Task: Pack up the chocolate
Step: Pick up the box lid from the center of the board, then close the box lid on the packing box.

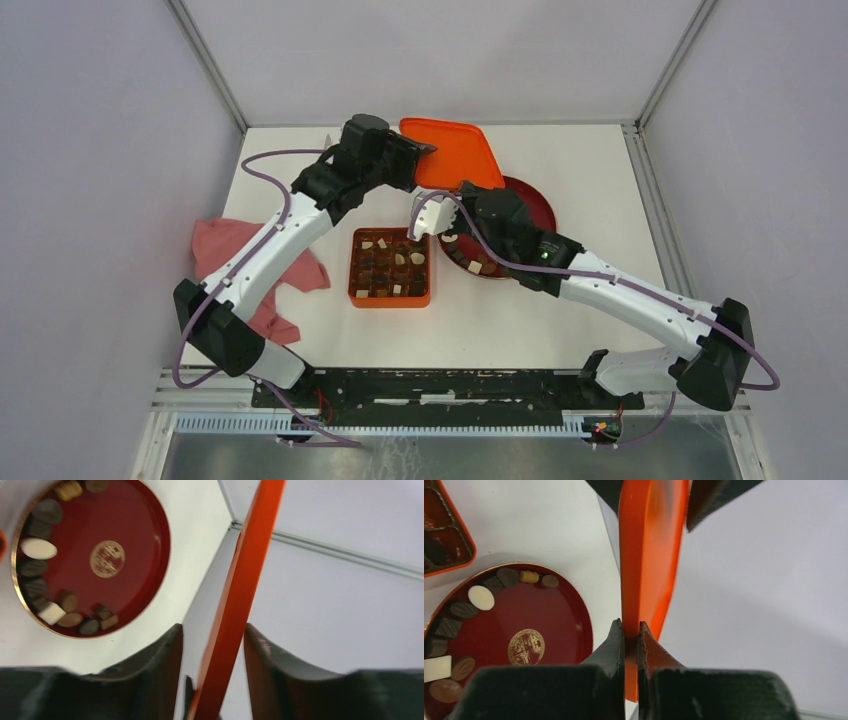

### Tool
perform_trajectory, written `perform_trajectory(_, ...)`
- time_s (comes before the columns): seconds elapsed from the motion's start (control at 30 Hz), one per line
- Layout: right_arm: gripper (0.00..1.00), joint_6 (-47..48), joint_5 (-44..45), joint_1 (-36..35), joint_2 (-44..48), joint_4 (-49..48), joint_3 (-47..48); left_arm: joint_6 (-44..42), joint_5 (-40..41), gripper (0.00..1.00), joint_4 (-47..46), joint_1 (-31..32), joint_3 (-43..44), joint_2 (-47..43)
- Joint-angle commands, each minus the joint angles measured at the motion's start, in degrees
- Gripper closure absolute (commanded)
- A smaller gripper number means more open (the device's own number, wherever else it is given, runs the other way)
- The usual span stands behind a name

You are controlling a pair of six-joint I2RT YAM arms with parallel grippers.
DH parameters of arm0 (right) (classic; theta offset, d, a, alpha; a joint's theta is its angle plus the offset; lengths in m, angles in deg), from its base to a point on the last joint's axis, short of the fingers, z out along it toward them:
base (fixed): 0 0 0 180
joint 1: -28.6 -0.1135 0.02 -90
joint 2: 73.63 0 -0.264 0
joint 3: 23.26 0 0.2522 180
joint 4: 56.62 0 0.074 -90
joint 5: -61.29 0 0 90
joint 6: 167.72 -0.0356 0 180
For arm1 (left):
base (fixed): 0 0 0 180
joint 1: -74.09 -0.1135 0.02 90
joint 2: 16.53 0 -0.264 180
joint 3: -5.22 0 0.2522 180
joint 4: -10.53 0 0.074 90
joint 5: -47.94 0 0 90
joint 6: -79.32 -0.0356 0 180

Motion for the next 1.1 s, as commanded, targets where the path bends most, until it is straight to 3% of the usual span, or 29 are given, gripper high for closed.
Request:
perform_trajectory(0.0,1.0,-2.48,-4.38,0.93,1.99,1.27,2.53,3.22,-0.76,0.35,-4.43,-0.06,-0.74,-4.69)
perform_trajectory(0.07,1.0,-4.77,-9.18,2.94,2.5,3.9,4.21,2.56,1.4,0.19,-3.8,-0.12,-1.33,-6.49)
perform_trajectory(0.17,1.0,-9.3,-18.23,7.54,3.75,8.41,6.5,-1.26,6.4,0.05,-1.41,-1.01,-1.74,-10.06)
perform_trajectory(0.3,1.0,-17.28,-34.38,16.25,5.32,12.76,8.12,-12.95,14.75,0.03,1.64,-1.92,-2.82,-16.23)
perform_trajectory(0.4,1.0,-25.12,-46.71,23.38,6.18,13.23,7.3,-28.6,16.01,0.02,1.14,-1.94,-5.66,-21.65)
perform_trajectory(0.47,1.0,-31.68,-54.31,27.23,6.07,12.0,5.96,-43.08,12.28,0.0,-1.67,-1.91,-9.98,-26.53)
perform_trajectory(0.57,1.0,-45.97,-68.4,32.78,4.55,4.82,2.7,-60.84,8.54,0.0,-2.83,-1.85,-17.78,-34.11)
perform_trajectory(0.67,1.0,-63.51,-79.9,35.36,2.27,-9.55,-1.87,-71.5,6.21,0.0,-5.63,-1.94,-25.99,-41.38)
perform_trajectory(0.83,1.0,-89.75,-88.49,35.52,-2.77,-34.02,-6.16,-74.17,1.51,0.0,-13.58,-1.92,-35.53,-48.05)
perform_trajectory(0.93,1.0,-92.24,-90.04,35.53,-3.82,-36.16,-6.74,-74.4,-2.25,0.0,-12.97,-2.36,-34.46,-45.46)
perform_trajectory(1.07,1.0,-91.53,-92.55,35.63,-3.74,-36.34,-7.57,-71.97,-21.74,0.0,-16.66,-10.53,-32.21,-39.29)
